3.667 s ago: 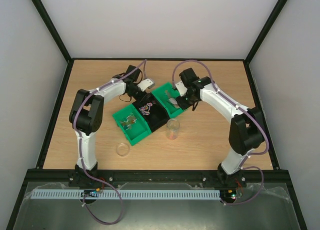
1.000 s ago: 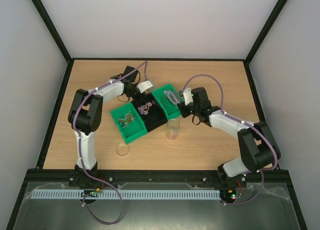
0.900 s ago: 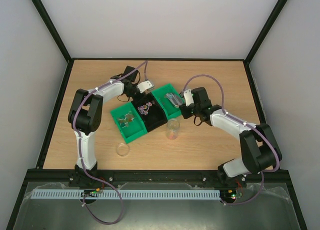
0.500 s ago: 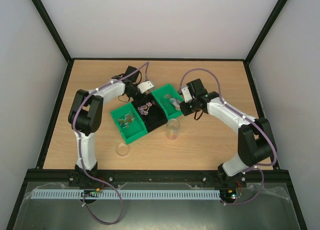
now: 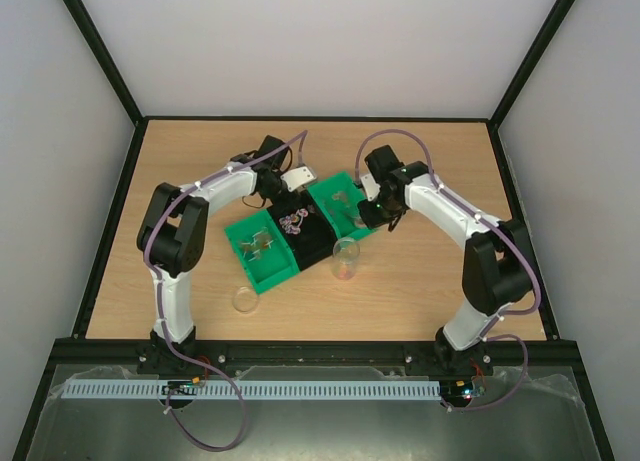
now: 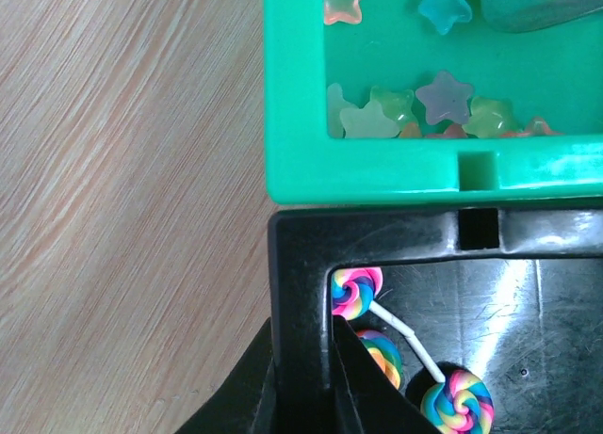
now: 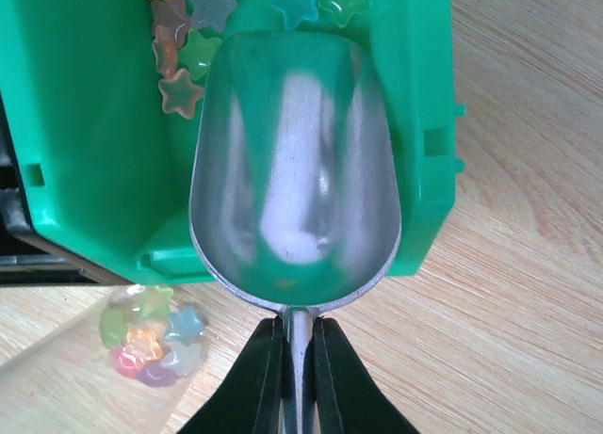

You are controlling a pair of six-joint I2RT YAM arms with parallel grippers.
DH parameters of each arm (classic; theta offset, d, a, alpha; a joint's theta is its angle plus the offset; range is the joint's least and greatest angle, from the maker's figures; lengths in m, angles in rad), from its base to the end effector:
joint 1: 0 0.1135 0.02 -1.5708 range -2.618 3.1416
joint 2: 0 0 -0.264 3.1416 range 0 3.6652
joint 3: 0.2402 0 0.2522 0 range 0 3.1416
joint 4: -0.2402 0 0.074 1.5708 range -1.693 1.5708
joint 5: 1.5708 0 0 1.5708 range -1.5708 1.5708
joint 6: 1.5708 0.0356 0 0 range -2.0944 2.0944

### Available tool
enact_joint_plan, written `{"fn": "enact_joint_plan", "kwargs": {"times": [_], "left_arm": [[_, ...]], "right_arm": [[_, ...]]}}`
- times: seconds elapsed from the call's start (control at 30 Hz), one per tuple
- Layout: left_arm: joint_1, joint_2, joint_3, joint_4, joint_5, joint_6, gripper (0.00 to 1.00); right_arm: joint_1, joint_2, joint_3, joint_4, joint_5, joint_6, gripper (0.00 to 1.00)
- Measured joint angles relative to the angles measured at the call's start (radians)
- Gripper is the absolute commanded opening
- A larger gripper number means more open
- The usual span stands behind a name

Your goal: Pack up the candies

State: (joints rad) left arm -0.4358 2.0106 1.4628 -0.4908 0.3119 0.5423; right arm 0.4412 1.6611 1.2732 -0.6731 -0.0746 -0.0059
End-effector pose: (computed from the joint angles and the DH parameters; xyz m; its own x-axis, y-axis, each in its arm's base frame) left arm 0.3829 -0.1904 0.1831 -0.3889 0.7229 -0.5711 0.8682 0.4950 0.0354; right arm 0.3124 0.1504 0.2437 -0.7865 -0.3779 -0.4884 -0.4634 0.8840 0.0622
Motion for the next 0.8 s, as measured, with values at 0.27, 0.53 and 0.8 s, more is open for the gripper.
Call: {"fn": "enact_joint_plan", "kwargs": {"times": [0.27,0.53,0.8], "left_arm": [[-0.010,-0.001,-0.016,0.010,-0.014,-0.016,0.02],[-0.012,-0.002,-0.023,0.027,-0.014,0.002,0.02],[-0.006,-0.003,-0.024,0.030,0.001,0.022,0.02]], "right_arm": [[0.008,0.137,0.114,-0.002,-0.009,0.023,0.01],[0.007,0.148,0.053,0.179,-0.021,0.041,0.01],[0.004,0.026,-0.233,0.523,-0.032,-0.034,0.01]]}}
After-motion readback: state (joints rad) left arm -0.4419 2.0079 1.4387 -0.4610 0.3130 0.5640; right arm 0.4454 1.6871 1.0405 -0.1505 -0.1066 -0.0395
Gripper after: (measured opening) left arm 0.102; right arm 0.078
